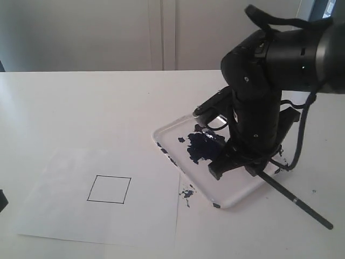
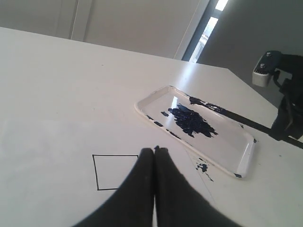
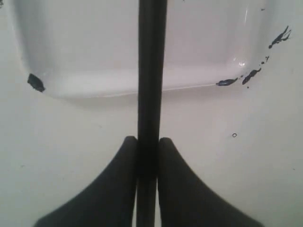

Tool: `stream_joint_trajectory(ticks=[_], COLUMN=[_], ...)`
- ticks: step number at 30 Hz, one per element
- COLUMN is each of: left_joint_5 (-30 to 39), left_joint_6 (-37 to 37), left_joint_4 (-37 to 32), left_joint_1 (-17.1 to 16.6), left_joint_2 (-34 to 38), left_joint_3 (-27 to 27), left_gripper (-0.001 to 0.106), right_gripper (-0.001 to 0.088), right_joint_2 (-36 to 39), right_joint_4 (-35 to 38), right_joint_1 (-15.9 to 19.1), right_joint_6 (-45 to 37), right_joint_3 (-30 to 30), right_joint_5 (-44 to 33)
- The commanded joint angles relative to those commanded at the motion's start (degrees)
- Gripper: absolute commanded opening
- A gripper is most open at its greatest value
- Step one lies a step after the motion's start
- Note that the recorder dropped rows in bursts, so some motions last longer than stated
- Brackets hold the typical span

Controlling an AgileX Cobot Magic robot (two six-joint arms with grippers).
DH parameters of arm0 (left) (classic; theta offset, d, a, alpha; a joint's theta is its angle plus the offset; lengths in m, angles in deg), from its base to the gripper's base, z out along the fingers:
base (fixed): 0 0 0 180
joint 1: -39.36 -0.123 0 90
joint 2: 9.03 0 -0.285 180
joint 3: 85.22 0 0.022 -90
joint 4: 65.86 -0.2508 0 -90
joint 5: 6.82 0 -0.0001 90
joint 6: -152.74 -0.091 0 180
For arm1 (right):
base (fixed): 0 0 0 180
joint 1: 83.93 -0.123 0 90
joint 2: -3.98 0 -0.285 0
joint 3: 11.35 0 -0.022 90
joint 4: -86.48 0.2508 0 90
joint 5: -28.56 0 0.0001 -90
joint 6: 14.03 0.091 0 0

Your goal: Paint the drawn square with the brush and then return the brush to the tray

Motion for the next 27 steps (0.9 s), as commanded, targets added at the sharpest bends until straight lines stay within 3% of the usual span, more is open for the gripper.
stream_joint_trajectory(ticks=[3, 6, 10, 15, 22, 27], left_joint_5=[0.0, 0.2, 0.0, 0.9, 4.4, 6.7], left_joint_6=[-1.1, -7.1, -6.6, -3.2, -0.7, 0.2], left_joint_4=[0.0, 0.3, 1.2, 6.4, 3.3, 1.2], left_joint_1=[0.0, 0.0, 0.0, 0.0, 0.0, 0.0], left_joint_2=[0.0, 0.0, 0.0, 0.0, 3.0, 9.4], left_joint_3=[0.0, 0.0, 0.0, 0.0, 0.0, 1.0], left_gripper=[0.000, 0.000, 0.000, 0.000, 0.000, 0.000], right_gripper=[0.0000, 0.0000, 0.0000, 0.0000, 0.0000, 0.0000], right_joint_2=[-1.9, -2.9, -2.9, -2.9, -2.6, -2.2], right_joint_4=[0.9, 3.1, 7.4, 7.6, 8.0, 9.3], right_joint_1=[-3.7, -7.0, -9.3, -11.2, -12.2, -12.5], right_joint_6=[-0.9, -1.9, -4.3, -4.5, -5.3, -5.9], right_joint_3=[0.0, 0.0, 0.0, 0.0, -1.2, -3.2], right_joint_5=[-0.9, -0.8, -0.7, -1.8, -1.2, -1.7])
